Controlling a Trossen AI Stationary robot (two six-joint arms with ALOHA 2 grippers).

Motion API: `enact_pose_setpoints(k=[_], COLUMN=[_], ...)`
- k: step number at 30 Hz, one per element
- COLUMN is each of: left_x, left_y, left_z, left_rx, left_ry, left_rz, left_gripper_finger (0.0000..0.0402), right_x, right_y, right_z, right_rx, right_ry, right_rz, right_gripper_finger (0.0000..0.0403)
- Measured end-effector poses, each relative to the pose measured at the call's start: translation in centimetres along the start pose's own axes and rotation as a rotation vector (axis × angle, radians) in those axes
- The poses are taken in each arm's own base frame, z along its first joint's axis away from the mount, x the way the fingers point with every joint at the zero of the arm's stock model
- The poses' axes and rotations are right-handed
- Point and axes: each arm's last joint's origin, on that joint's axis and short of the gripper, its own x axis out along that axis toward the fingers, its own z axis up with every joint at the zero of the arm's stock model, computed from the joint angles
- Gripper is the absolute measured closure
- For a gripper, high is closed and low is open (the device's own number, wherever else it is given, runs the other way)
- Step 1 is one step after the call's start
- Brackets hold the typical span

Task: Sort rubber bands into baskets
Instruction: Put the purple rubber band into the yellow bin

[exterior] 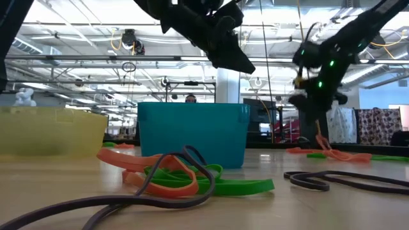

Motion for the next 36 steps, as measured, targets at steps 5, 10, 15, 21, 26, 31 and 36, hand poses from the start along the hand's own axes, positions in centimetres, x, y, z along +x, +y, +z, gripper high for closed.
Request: enact_pose_setpoints(k=[5, 10, 15, 21, 26, 31, 36], left_x=[0.5, 0.6, 0.8, 1.4, 1.8, 2.0, 2.1], left_y=[1.3, 2.0, 1.5, -0.2, -1.4, -2.0, -2.5], left_z=[-1.6, -3.2, -2.6, -2.4, -2.4, -2.5, -2.6], left_rx=[-0.019, -0.108, -0.084, 0.014, 0.063, 0.074, 0.08], left_ry=[-0.135, -0.206, -0.277, -0.296, -0.291, -0.281, -0.274], left_rz=[0.063, 0.049, 0.007, -0.02, -0.041, -0.058, -0.126], left_gripper_finger=[0.0304, 0.0304, 0.0304, 0.0304, 0.0304, 0.0304, 0.0304], right_x=[-3.8, -7.1, -9.2, -11.1, -12.1, -12.5, -12.3], right_y=[-0.8, -0.5, 1.5, 4.7, 7.1, 9.1, 10.1], right_z=[0.8, 0.8, 0.1, -1.4, -2.7, -3.2, -3.6], right_rx=[0.042, 0.055, 0.001, -0.101, -0.188, -0.242, -0.264], right_ry=[-0.167, -0.269, -0.266, -0.21, -0.169, -0.176, -0.172], right_rz=[0.052, 0.319, 0.63, 0.822, 0.927, 0.986, 0.964], right_gripper_finger=[0.0403, 0.0403, 0.0403, 0.0402, 0.0402, 0.0402, 0.0402])
